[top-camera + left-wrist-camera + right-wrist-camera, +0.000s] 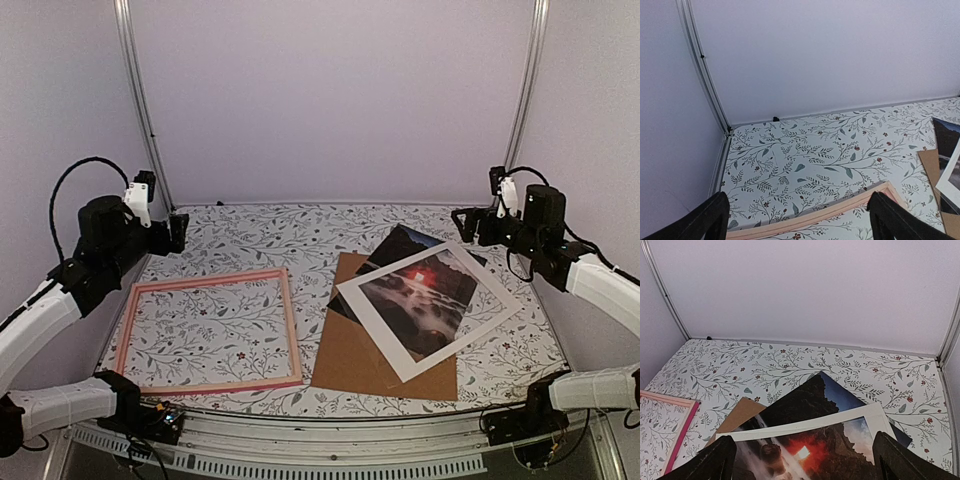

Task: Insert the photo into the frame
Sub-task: Rotate the frame body at the center of the board.

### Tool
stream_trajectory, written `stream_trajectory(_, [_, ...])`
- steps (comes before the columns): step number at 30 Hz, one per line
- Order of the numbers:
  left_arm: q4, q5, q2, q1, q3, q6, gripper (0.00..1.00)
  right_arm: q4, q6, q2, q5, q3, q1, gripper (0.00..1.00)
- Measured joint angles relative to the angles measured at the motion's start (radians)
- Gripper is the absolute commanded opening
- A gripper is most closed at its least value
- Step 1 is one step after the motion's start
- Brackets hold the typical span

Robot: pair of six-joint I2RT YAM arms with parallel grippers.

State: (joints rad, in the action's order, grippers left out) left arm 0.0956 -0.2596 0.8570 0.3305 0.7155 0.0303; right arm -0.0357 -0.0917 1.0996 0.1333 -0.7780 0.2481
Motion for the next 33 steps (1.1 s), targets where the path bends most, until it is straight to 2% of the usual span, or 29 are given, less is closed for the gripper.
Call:
stream_trajectory(17, [0.029, 0.023, 0.013, 0.0, 0.019, 0.0, 1.0, -0.002, -0.021, -0.002, 0.005, 0.031, 0.0, 0.99])
stream_trajectory(24, [0.096, 0.122, 0.085, 0.0, 0.089, 0.004, 1.0, 0.014, -0.028, -0.022, 0.026, 0.032, 0.0, 0.99])
stream_trajectory(28, [0.148, 0.171, 0.169, 0.0, 0.127, 0.062, 1.0, 0.013, -0.038, -0.029, 0.052, 0.047, 0.0, 0.99])
stream_trajectory(33, [0.171, 0.192, 0.218, 0.011, 0.101, 0.2, 0.99, 0.012, -0.055, -0.029, 0.08, 0.066, 0.0, 0.99])
